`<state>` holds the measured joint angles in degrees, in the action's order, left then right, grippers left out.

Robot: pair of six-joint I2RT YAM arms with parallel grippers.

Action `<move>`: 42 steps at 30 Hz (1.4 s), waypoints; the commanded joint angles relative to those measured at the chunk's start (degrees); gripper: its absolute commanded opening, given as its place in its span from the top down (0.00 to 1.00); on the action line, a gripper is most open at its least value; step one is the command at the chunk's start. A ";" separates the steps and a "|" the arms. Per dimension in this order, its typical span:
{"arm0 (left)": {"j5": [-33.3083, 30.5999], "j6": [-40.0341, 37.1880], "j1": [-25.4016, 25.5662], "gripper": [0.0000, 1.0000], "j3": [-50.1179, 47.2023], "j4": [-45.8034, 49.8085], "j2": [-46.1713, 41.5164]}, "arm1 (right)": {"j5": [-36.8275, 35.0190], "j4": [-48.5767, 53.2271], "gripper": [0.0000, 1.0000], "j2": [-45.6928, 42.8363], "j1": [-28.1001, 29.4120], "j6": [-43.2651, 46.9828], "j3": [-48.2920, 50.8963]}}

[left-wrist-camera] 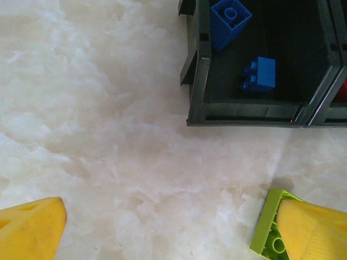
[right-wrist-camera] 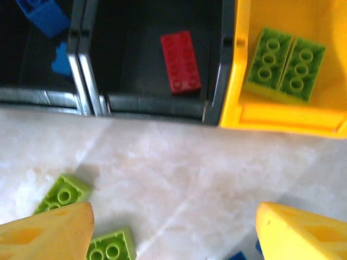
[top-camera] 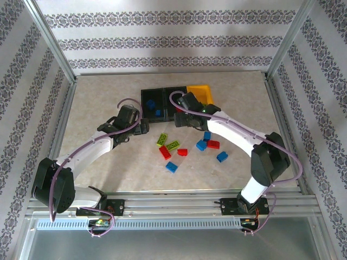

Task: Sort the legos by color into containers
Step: Place the lego in the container, then pick up the lego from the center of the table.

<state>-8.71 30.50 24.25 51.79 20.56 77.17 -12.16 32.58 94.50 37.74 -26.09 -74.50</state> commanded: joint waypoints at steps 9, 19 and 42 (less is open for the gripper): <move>1.46 1.62 -1.09 0.00 -1.24 -0.25 -1.00 | -2.31 2.37 0.19 -9.67 6.07 -9.51 12.27; 1.76 1.41 -1.29 0.00 -0.93 -0.43 -0.44 | 2.10 3.19 0.19 -5.82 11.63 -8.45 15.31; 1.77 1.49 -2.19 0.00 -1.65 0.19 -1.18 | 2.43 2.93 0.24 10.46 9.26 3.16 7.69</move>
<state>-7.25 31.38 22.90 50.46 20.53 77.17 -9.52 34.50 103.57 48.03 -24.73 -64.88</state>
